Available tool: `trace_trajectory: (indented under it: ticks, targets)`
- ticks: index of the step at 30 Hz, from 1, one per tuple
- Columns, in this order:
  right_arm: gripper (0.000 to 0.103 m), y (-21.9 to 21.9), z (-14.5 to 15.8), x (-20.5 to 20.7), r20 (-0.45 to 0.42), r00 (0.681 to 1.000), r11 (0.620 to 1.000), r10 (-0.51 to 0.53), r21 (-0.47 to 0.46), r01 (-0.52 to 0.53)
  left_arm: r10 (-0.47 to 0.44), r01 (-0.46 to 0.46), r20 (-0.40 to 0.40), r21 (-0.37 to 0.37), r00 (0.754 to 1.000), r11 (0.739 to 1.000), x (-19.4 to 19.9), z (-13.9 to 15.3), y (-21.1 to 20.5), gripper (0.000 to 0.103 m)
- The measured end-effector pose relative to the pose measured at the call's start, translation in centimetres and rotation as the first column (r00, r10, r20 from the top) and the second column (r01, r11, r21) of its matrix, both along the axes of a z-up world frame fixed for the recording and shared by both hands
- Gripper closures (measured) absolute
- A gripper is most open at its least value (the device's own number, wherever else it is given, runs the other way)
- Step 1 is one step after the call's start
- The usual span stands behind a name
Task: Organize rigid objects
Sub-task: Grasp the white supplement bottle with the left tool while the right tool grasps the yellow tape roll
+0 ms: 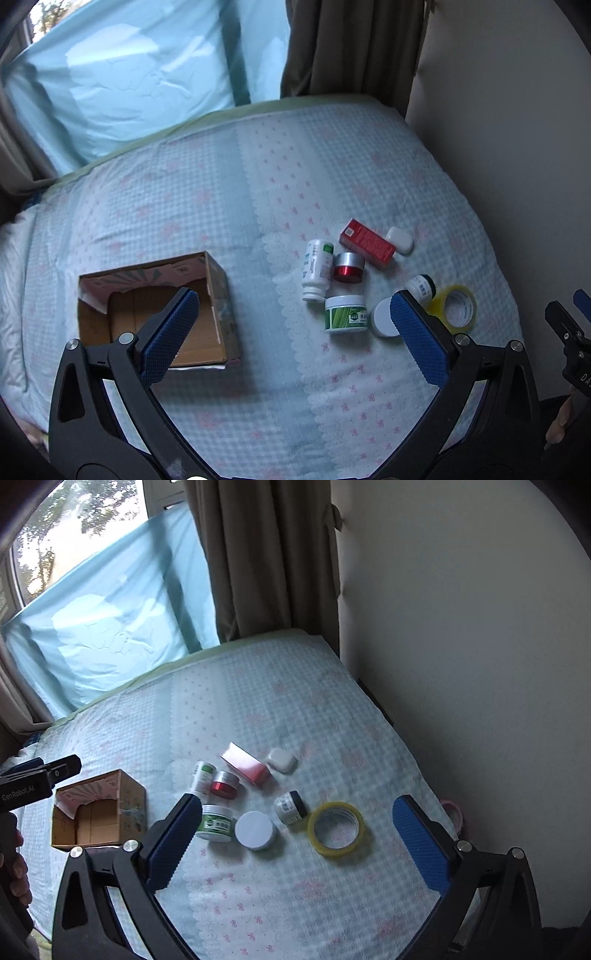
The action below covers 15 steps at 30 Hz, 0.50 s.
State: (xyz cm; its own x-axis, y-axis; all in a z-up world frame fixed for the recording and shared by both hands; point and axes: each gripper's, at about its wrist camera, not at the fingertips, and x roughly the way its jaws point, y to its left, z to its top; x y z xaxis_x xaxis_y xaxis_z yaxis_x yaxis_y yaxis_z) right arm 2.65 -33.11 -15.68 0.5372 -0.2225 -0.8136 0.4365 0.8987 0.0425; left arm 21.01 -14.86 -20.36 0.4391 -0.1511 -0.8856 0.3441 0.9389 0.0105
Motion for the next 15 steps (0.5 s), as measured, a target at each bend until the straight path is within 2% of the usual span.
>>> trace_trajectory:
  ticks: [6,11,15]
  targets:
    - [0.000,-4.2,-7.5,1.7,-0.111,0.992,0.993,-0.061,0.097,0.072,-0.062,0.075,-0.147,0.084,0.987,0.994,4.7,-8.9,-3.2,0.000]
    - [0.000,-5.7,-13.8,2.4,-0.237,0.966,0.979,-0.102,0.148,0.139,-0.084,0.120,-0.263,0.126,0.961,0.985,7.9,-15.7,-4.8,0.002]
    - [0.000,-5.8,-18.6,3.0,-0.315,0.945,0.966,-0.087,0.207,0.157,-0.087,0.150,-0.338,0.164,0.937,0.975,9.5,-20.5,-5.5,0.006]
